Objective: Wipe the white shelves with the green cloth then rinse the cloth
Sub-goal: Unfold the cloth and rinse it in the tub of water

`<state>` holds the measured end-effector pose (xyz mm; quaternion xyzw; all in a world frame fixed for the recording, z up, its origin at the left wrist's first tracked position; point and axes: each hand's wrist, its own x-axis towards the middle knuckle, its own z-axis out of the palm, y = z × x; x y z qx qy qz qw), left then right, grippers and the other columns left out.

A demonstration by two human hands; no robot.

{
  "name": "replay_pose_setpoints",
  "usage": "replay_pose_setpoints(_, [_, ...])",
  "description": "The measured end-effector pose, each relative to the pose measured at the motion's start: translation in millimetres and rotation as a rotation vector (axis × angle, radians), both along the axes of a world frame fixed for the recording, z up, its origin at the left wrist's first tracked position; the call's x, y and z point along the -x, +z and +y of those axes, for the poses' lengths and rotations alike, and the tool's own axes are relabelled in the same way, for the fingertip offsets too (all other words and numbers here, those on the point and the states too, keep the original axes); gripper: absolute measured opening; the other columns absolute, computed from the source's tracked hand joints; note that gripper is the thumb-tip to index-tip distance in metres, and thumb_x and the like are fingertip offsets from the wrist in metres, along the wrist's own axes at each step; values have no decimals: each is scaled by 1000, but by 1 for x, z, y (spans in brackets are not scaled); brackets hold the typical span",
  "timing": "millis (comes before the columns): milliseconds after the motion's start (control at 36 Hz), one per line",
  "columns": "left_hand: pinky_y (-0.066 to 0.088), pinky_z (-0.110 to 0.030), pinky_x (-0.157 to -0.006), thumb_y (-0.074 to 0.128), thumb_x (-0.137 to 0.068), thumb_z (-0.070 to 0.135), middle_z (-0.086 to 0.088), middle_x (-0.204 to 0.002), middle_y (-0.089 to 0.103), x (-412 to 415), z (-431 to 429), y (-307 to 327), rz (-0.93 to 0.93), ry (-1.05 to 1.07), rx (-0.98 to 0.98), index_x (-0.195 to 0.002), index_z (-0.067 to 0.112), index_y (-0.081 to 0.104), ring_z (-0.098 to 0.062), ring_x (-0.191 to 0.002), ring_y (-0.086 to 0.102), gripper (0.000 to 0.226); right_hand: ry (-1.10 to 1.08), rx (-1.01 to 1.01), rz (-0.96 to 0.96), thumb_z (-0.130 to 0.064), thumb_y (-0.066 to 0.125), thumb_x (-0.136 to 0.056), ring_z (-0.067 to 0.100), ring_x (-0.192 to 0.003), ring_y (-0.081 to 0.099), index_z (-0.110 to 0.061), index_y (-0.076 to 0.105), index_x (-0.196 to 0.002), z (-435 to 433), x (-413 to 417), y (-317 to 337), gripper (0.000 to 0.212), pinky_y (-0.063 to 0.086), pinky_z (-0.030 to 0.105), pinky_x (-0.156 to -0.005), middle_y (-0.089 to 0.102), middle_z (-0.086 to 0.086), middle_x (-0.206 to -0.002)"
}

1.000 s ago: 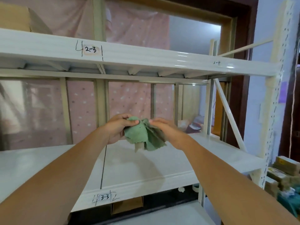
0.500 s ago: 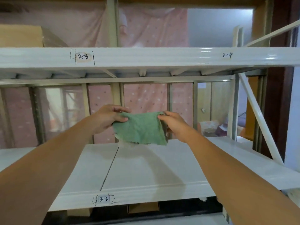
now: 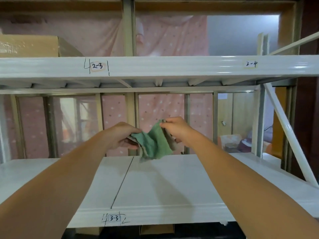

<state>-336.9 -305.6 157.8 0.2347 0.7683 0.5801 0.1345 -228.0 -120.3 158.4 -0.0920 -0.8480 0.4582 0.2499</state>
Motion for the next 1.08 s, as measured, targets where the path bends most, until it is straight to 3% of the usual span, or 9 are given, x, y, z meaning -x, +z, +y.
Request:
replay_pose_setpoints(139, [61,-38,-68,65,-93,19,-21,-93,74,-6,11,4,1,18,38,-106,-3,66,-31,-79,74,26,-42,-135,40,-33,57,-97,24,-73,61,-11,72,-95,-28,7,4,27,57,33,-57,63,5,-81])
replay_pose_setpoints(222, [60,-34,-57,58,-96,13,-19,-82,71,-11,19,5,11,55,25,-100,-3,64,-27,-63,71,18,-56,-300,46,-35,59,-93,28,-70,69,-15,71,-81,-43,13,0,26,61,39,-53,67,5,-74])
replay_pose_setpoints(361, [56,-30,-53,45,-94,4,-16,-76,64,-8,18,4,16,87,16,-97,-2,64,-24,-56,63,20,-111,-530,43,-45,57,-90,22,-63,69,-30,74,-94,-51,15,-7,23,62,40,-55,71,-1,-82])
replay_pose_setpoints(472, [52,-29,-51,43,-95,3,-11,-69,58,-10,10,3,-13,23,-20,-93,0,61,-22,-56,55,18,-51,-485,37,-69,46,-88,21,-72,69,-30,75,-101,-52,11,-10,50,62,43,-66,73,0,-88])
replay_pose_setpoints(583, [46,-31,-55,38,-96,10,-10,-68,58,-9,3,1,-61,-74,-50,-86,6,58,-21,-58,54,23,-10,-348,-9,-72,30,-93,26,-92,65,-26,71,-109,-52,6,-10,64,54,43,-88,69,5,-104])
replay_pose_setpoints(750, [42,-35,-64,48,-93,41,-11,-75,58,-4,1,0,12,-152,24,-92,6,57,-25,-68,55,36,82,-355,-18,-32,49,-98,19,-98,63,-27,75,-109,-49,5,-9,28,51,31,-80,70,-1,-107])
replay_pose_setpoints(861, [46,-34,-64,65,-90,30,-12,-81,63,-3,0,-2,115,-187,25,-96,3,66,-21,-72,58,28,92,-291,64,-11,57,-93,14,-98,63,-23,75,-113,-39,9,-16,30,50,22,-77,71,-4,-105])
replay_pose_setpoints(972, [52,-32,-69,69,-88,17,-15,-84,68,5,-3,-4,188,-166,-3,-91,0,73,-24,-78,63,17,53,-124,153,-21,73,-88,14,-105,59,-24,67,-121,-29,17,-25,34,48,27,-86,62,-7,-111])
replay_pose_setpoints(1083, [52,-32,-73,67,-89,17,-12,-85,68,8,-4,-7,190,-183,12,-82,5,72,-23,-83,64,16,116,4,-16,-39,79,-82,17,-119,52,-22,46,-142,-27,20,-35,71,46,36,-100,52,-4,-133])
